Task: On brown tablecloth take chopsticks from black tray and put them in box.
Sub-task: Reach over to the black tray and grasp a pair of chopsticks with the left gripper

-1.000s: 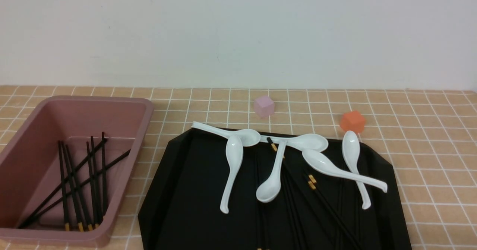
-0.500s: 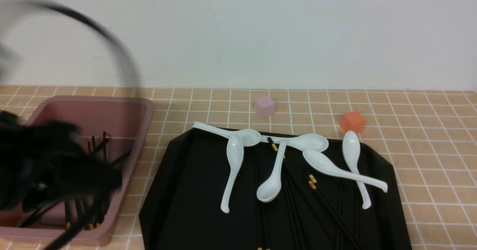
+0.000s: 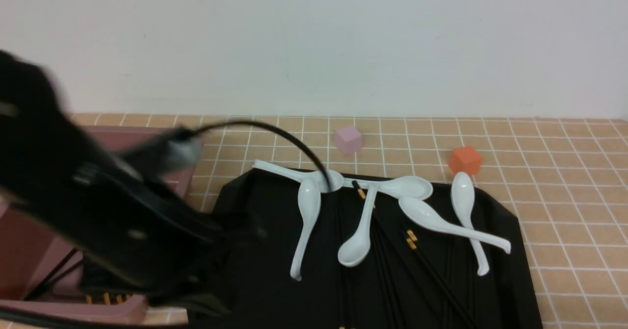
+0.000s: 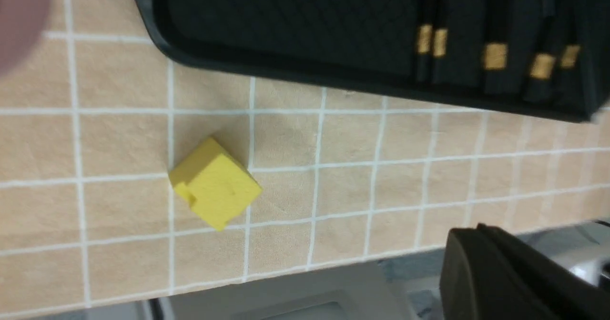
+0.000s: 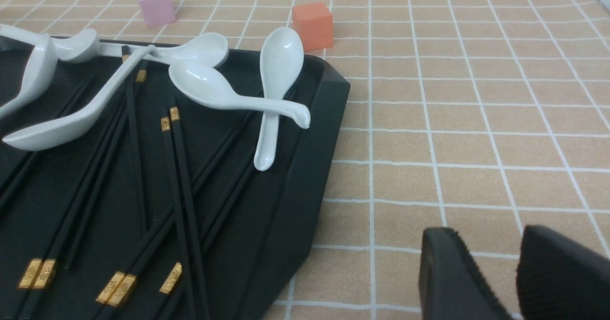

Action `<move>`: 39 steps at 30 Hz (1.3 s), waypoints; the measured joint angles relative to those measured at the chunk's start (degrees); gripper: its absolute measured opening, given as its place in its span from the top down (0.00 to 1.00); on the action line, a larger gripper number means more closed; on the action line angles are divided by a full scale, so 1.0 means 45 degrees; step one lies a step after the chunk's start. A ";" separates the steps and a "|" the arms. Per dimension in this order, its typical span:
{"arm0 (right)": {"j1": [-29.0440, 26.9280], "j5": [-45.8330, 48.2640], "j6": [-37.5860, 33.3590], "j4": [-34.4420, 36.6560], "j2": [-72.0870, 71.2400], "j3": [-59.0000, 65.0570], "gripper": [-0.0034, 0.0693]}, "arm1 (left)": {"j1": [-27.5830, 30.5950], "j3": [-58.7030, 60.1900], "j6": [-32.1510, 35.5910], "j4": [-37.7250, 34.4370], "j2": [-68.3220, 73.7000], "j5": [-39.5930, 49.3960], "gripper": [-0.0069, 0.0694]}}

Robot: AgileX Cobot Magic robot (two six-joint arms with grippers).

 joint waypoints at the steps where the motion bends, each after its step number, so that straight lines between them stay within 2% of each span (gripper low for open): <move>1: 0.0000 0.0000 0.0000 0.0000 0.0000 0.0000 0.62 | -0.0314 -0.0160 -0.0564 0.0403 0.0326 -0.0035 0.93; 4: 0.0000 0.0000 0.0000 0.0000 0.0000 0.0000 0.62 | -0.1539 -0.0924 -0.2195 0.1841 0.1586 -0.0069 0.91; 5: 0.0000 0.0000 0.0000 0.0000 0.0000 0.0000 0.62 | -0.2018 -0.1300 -0.3039 0.2454 0.2167 -0.0116 0.89; 8: 0.0000 0.0000 0.0000 0.0000 0.0000 0.0000 0.62 | -0.2758 -0.2211 -0.4106 0.3738 0.3645 -0.0216 0.80; 10: 0.0000 0.0000 0.0000 0.0000 0.0000 0.0000 0.62 | -0.3003 -0.2609 -0.4461 0.4096 0.4323 -0.0239 0.75; 14: 0.0000 0.0000 0.0000 0.0000 0.0000 0.0000 0.62 | -0.3282 -0.3697 -0.4980 0.4295 0.6172 -0.0376 0.57; 18: 0.0000 0.0000 0.0000 0.0000 0.0000 0.0000 0.62 | -0.3282 -0.4297 -0.5073 0.4445 0.7490 -0.0528 0.48; 29: 0.0000 0.0000 0.0000 0.0000 0.0000 0.0000 0.62 | -0.3282 -0.4716 -0.5144 0.4419 0.8623 -0.2271 0.46; 39: 0.0000 0.0000 0.0000 0.0000 0.0000 0.0000 0.62 | -0.3282 -0.4727 -0.5184 0.4440 0.9327 -0.2498 0.46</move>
